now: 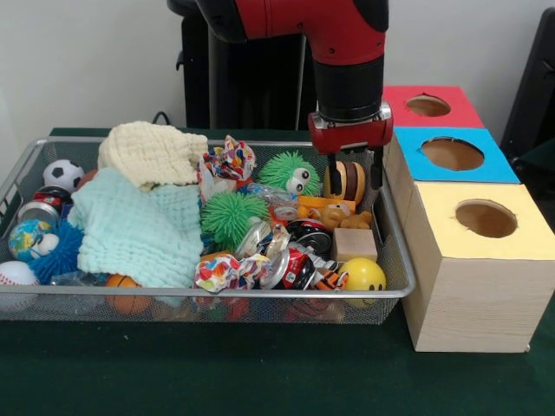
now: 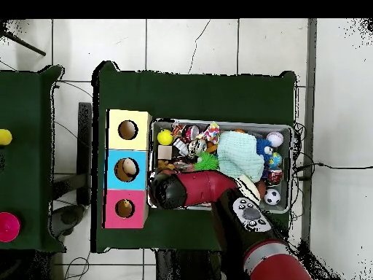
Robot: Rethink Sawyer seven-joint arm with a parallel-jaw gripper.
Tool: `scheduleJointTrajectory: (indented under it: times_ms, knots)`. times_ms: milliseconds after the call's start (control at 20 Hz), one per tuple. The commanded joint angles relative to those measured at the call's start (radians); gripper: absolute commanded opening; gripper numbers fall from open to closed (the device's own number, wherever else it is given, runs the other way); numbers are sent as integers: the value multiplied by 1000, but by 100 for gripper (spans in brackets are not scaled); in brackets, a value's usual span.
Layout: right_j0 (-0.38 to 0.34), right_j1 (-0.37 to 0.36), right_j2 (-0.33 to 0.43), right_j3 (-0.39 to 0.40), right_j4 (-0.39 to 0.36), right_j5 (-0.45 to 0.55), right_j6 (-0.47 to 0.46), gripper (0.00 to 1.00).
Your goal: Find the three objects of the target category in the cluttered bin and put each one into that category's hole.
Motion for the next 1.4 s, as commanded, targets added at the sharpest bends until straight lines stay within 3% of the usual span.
scheduleJointTrajectory:
  times_ms: [50,600,1150,1400]
  knots:
    - [0,19,-21,-77,-74,-79,51,100]
    - [37,77,-80,-117,-124,-190,76,100]
    - [31,146,-71,-132,-82,-198,83,100]
    - [30,176,-74,-139,-96,-224,82,100]
